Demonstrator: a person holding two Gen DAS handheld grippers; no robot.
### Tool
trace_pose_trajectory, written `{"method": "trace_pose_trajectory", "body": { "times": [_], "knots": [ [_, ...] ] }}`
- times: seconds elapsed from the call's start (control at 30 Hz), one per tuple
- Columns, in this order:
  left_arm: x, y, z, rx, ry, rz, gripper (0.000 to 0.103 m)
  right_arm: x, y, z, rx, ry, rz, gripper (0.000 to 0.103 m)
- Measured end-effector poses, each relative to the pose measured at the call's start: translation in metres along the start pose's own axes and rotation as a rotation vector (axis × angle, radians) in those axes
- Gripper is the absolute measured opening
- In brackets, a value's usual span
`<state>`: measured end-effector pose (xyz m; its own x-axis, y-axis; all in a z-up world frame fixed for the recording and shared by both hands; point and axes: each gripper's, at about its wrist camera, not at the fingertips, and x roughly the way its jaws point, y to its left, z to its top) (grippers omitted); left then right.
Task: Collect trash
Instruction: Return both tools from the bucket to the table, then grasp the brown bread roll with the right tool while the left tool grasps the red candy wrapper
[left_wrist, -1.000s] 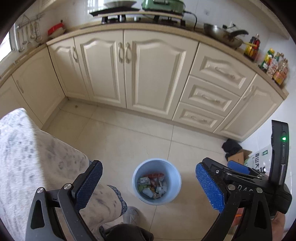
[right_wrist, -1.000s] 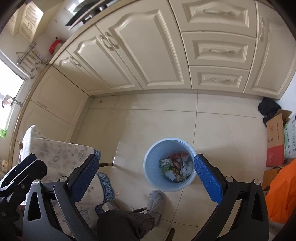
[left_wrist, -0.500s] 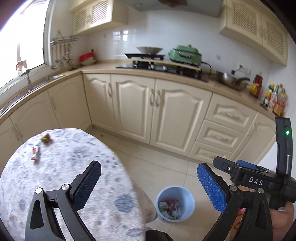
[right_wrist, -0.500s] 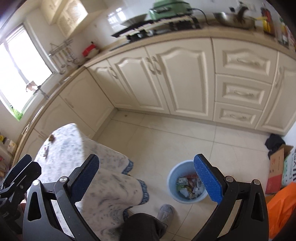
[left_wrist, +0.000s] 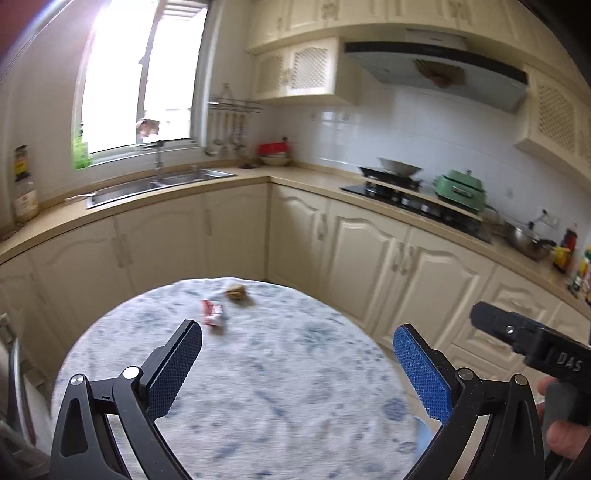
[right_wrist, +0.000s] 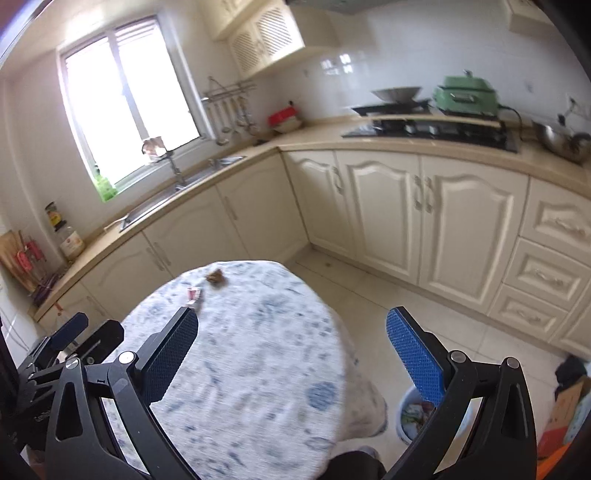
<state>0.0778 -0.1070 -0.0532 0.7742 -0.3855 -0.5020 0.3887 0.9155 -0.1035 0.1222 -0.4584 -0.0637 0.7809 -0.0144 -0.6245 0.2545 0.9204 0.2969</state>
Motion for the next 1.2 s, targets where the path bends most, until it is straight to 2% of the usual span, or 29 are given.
{"method": "trace_pose_trajectory", "body": {
  "times": [0.1, 0.27, 0.4, 0.47, 0.6, 0.8, 1.0, 1.1, 1.2],
  "knots": [
    [-0.015, 0.031, -0.002, -0.026, -0.014, 0.088, 0.102, 0.006, 0.037, 0.003, -0.055, -0.016, 0.024, 0.103],
    [-0.026, 0.067, -0.004, -0.071, -0.024, 0.188, 0.102, 0.028, 0.096, 0.007, -0.165, -0.023, 0.059, 0.103],
    [-0.022, 0.087, -0.006, -0.097, -0.032, 0.25, 0.102, 0.055, 0.129, 0.01, -0.235, -0.008, 0.086, 0.103],
    [-0.008, 0.094, -0.005, -0.113, -0.017, 0.272, 0.102, 0.071, 0.142, 0.01, -0.271, 0.003, 0.093, 0.103],
    [0.042, 0.098, 0.004, -0.122, 0.028, 0.286, 0.102, 0.116, 0.158, 0.012, -0.313, 0.052, 0.109, 0.103],
    [0.128, 0.088, 0.017, -0.091, 0.112, 0.279, 0.102, 0.183, 0.159, 0.012, -0.33, 0.12, 0.089, 0.103],
    [0.232, 0.08, 0.036, -0.051, 0.216, 0.219, 0.102, 0.248, 0.128, 0.02, -0.292, 0.185, 0.027, 0.103],
    [0.292, 0.095, 0.047, -0.048, 0.282, 0.19, 0.102, 0.274, 0.113, 0.023, -0.271, 0.217, 0.014, 0.103],
    [0.338, 0.091, 0.047, -0.04, 0.339, 0.176, 0.097, 0.294, 0.105, 0.024, -0.265, 0.246, 0.023, 0.103]
  ]
}}
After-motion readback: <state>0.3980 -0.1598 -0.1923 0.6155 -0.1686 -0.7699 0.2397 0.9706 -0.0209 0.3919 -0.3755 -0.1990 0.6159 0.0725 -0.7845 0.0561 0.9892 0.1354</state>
